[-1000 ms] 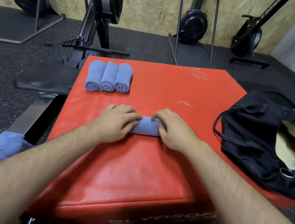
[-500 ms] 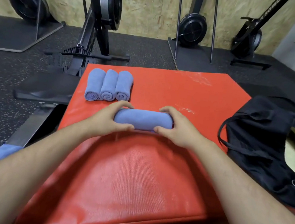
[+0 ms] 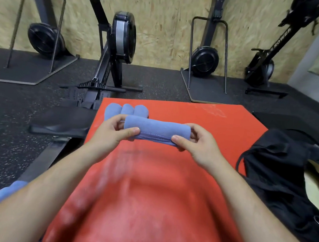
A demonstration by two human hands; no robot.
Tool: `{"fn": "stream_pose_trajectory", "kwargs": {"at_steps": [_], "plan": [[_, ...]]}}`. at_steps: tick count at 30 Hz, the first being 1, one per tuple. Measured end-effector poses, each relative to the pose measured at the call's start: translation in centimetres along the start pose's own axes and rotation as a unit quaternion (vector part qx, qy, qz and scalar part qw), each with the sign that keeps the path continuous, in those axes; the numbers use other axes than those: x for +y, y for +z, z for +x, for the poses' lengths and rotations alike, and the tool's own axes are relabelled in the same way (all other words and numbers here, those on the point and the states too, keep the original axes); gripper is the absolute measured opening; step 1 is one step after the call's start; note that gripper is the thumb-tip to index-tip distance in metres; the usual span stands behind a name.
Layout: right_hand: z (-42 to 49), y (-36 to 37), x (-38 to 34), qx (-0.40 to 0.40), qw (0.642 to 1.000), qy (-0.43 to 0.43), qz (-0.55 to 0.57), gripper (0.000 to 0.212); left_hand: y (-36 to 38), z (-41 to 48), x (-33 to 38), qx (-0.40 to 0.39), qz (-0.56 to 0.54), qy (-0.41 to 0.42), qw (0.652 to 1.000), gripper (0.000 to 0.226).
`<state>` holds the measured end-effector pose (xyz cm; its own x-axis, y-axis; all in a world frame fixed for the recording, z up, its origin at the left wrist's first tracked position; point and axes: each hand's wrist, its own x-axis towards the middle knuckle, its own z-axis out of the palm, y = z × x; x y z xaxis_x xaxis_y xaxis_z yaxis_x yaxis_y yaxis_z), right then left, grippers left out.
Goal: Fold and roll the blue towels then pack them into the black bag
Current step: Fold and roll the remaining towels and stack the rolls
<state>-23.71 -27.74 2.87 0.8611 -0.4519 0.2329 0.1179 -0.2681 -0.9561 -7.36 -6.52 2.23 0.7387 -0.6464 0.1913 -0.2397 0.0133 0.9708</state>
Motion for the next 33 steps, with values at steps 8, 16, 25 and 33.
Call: {"fn": "stream_pose_trajectory", "kwargs": {"at_steps": [8, 16, 25, 33], "plan": [[-1.3, 2.9, 0.4, 0.143, 0.975, -0.089, -0.142, 0.039, 1.7, -0.1, -0.4, 0.131, 0.043, -0.022, 0.990, 0.062], [-1.5, 6.9, 1.5, 0.176, 0.915, -0.203, -0.301, 0.046, 6.5, -1.6, 1.0, 0.050, -0.117, -0.063, 0.990, 0.027], [-1.2, 7.1, -0.3, 0.105, 0.990, 0.020, 0.093, 0.024, 4.6, -0.8, 0.7, 0.027, -0.183, -0.060, 0.981, 0.059], [-0.3, 8.2, -0.8, 0.076, 0.969, 0.111, 0.208, 0.043, 3.7, 0.6, 0.4, -0.018, -0.120, -0.066, 0.990, 0.066]]}}
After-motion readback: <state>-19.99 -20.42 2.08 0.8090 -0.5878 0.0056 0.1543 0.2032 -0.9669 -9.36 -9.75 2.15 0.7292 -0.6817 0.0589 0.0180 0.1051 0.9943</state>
